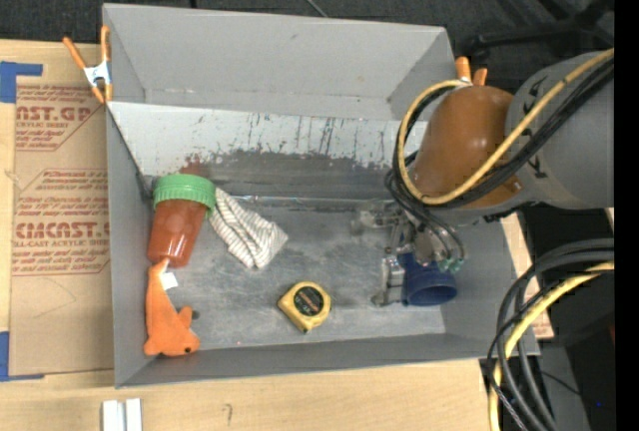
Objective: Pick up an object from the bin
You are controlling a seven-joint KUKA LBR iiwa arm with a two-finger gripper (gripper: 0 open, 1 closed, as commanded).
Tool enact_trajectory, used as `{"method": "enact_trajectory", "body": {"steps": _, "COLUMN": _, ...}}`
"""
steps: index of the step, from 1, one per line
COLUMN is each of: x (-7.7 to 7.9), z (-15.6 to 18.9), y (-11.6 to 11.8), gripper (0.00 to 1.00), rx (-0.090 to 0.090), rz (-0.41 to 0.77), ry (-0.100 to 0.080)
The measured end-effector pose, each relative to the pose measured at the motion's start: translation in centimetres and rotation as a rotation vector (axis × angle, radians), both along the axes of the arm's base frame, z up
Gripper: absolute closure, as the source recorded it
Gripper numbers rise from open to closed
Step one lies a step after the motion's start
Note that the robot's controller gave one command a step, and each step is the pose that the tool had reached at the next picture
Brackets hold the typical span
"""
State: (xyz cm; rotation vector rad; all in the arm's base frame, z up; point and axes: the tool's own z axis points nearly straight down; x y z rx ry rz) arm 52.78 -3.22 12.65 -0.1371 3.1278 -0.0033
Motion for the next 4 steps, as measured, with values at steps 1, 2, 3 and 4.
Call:
{"method": "enact_trajectory", "body": {"steps": 1, "x": -0.1, "z": -1.4, "y": 1.4, "gripper": 0.00, "rx": 0.004, "rz": 0.032, "ry": 0.024}}
{"method": "enact_trajectory", "body": {"steps": 2, "x": 1.7, "z": 0.4, "y": 4.0, "gripper": 0.00, "rx": 0.001, "rz": 0.060, "ry": 0.004}}
{"method": "enact_trajectory", "body": {"steps": 3, "x": -1.3, "z": -1.5, "y": 7.1, "gripper": 0.00, "rx": 0.001, "rz": 0.157, "ry": 0.008}}
{"method": "enact_trajectory", "body": {"steps": 4, "x": -4.3, "z": -5.4, "y": 9.2, "gripper": 1.00, "rx": 0.002, "rz": 0.153, "ry": -0.004}}
